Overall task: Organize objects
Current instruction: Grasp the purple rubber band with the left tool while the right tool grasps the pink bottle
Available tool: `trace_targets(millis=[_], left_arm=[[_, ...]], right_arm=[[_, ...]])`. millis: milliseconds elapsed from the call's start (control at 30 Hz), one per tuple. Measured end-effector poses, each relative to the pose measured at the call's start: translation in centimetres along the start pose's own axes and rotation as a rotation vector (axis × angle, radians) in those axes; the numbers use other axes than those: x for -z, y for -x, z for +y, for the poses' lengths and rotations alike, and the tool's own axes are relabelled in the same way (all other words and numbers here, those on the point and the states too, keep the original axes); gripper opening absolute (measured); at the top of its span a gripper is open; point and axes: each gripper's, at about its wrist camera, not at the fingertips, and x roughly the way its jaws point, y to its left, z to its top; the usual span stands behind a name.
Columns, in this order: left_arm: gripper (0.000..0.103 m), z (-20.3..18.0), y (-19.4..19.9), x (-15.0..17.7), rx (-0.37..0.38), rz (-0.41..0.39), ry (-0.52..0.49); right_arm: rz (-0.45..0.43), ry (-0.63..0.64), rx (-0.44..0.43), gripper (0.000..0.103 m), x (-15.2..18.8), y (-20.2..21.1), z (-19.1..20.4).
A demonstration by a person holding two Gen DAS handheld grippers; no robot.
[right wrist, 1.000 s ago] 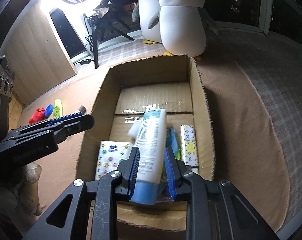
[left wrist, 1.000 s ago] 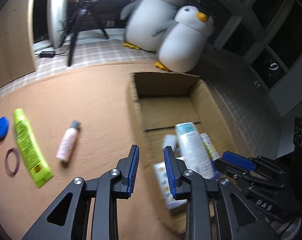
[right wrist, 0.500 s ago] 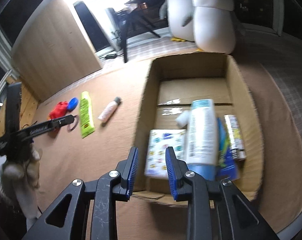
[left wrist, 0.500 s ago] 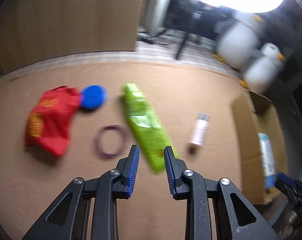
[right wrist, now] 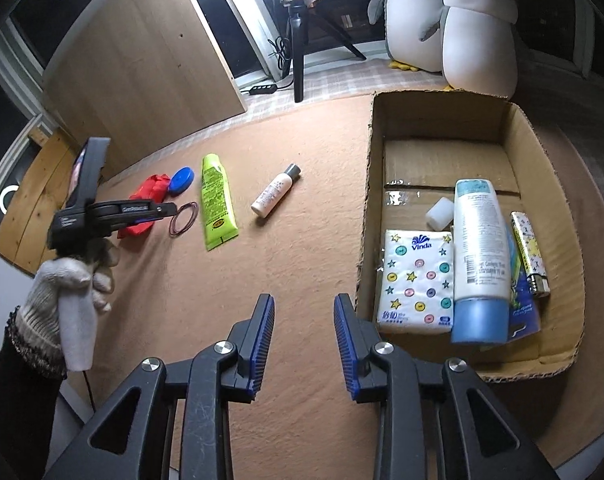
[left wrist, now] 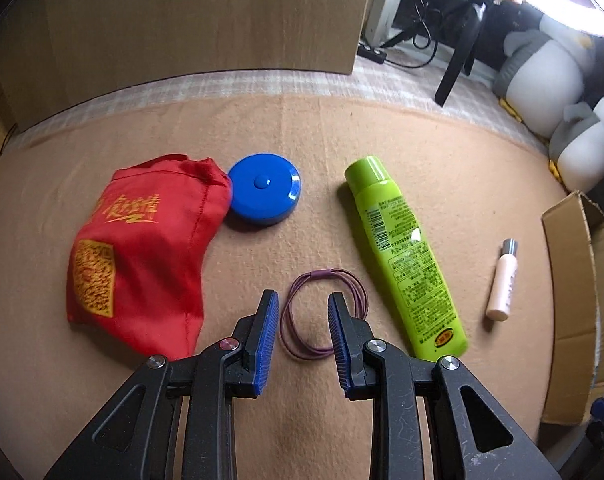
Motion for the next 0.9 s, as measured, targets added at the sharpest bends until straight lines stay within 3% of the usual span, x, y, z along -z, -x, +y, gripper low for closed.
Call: trace_targets(millis=[233, 667, 900], left_arm=[[0.023, -1.0, -1.0, 0.7, -0.057, 0.002, -0.075], [0.021, -0.3, 1.2, 5.8, 0.002, -0.001, -0.097], [0.02, 0.1, 3.1, 10.5, 0.053, 0.001, -0.107]], right_arm=[[0.007, -0.008, 0.003, 0.028, 0.1, 0.0, -0.2], [0.032, 0.029, -0.02, 0.028, -0.4, -1.4, 1.2], [0.044, 0.062, -0.036, 0.029, -0.5, -2.2, 2.7]])
